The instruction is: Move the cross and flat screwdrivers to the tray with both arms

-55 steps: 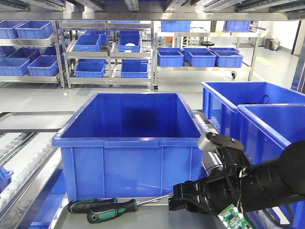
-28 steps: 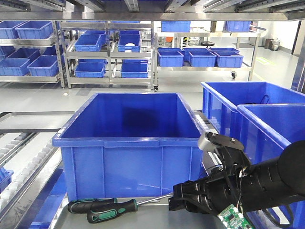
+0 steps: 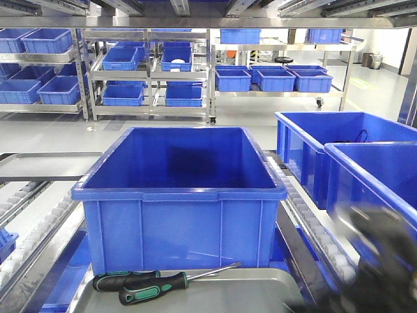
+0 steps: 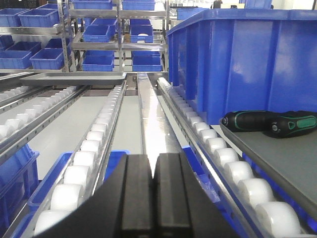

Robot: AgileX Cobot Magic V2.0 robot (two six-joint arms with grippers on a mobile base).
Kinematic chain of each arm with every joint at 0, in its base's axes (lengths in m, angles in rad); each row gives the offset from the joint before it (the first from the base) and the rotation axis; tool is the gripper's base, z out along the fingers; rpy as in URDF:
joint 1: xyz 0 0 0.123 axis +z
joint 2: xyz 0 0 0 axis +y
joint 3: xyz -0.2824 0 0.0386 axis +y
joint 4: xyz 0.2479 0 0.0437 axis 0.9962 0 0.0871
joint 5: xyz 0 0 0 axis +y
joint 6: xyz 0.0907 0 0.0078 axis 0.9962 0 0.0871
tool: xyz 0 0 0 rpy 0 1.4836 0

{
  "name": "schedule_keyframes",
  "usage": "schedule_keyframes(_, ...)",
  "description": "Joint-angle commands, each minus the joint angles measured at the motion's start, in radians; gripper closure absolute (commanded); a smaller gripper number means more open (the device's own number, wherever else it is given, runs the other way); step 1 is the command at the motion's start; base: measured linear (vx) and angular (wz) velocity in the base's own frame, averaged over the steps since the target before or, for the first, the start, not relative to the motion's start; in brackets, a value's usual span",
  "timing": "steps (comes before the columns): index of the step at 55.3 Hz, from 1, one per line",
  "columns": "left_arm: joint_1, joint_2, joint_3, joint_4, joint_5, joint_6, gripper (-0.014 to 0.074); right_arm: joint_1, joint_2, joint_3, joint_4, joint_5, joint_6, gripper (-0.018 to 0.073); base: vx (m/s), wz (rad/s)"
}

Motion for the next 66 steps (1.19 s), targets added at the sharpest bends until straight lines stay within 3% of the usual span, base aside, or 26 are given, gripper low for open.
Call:
schedule_keyframes(1, -0.001, -0.012, -0.025, -0.01, -0.086, -0.011, 0.0602, -0.003, -0.147, 0.066, -0.01, -0.094, 0.01, 0.0343, 0.0, 0.0)
schedule_keyframes(13, -0.001, -0.012, -0.025, -0.01, -0.086, -0.011, 0.0602, -0.02, -0.501, 0.364, -0.145, -0.331, 0.01, 0.0575, 0.0, 0.0)
schedule_keyframes(19, -0.001, -0.012, -0.025, -0.01, -0.086, -0.011, 0.0602, -0.099, -0.652, 0.531, -0.214, -0.417, 0.028, 0.0573, 0.0, 0.0)
schedule_keyframes(29, -0.001, -0.012, -0.025, -0.01, -0.086, -0.011, 0.0602, -0.291, -0.827, 0.655, -0.342, -0.417, 0.089, 0.057, 0.0, 0.0)
schedule_keyframes(36, -0.001, -0.012, -0.025, -0.01, -0.086, -0.011, 0.0602, -0.365, -0.927, 0.739, -0.4, -0.472, 0.096, 0.0569, 0.0, 0.0)
schedule_keyframes(41, -0.001, -0.012, -0.025, -0.01, -0.086, -0.011, 0.0602, -0.373, -1.02, 0.844, -0.403, -0.587, 0.1, 0.0567, 0.0, 0.0)
schedule_keyframes(44, -0.001, -0.014, -0.025, -0.01, -0.086, -0.011, 0.0602, -0.368, -1.024, 0.833, -0.405, -0.53, 0.114, 0.0567, 0.0, 0.0)
schedule_keyframes(66, -0.001, -0.013, -0.025, -0.01, -0.086, -0.011, 0.0602, -0.352, -1.021, 0.836, -0.412, -0.543, 0.118, 0.0567, 0.0, 0.0)
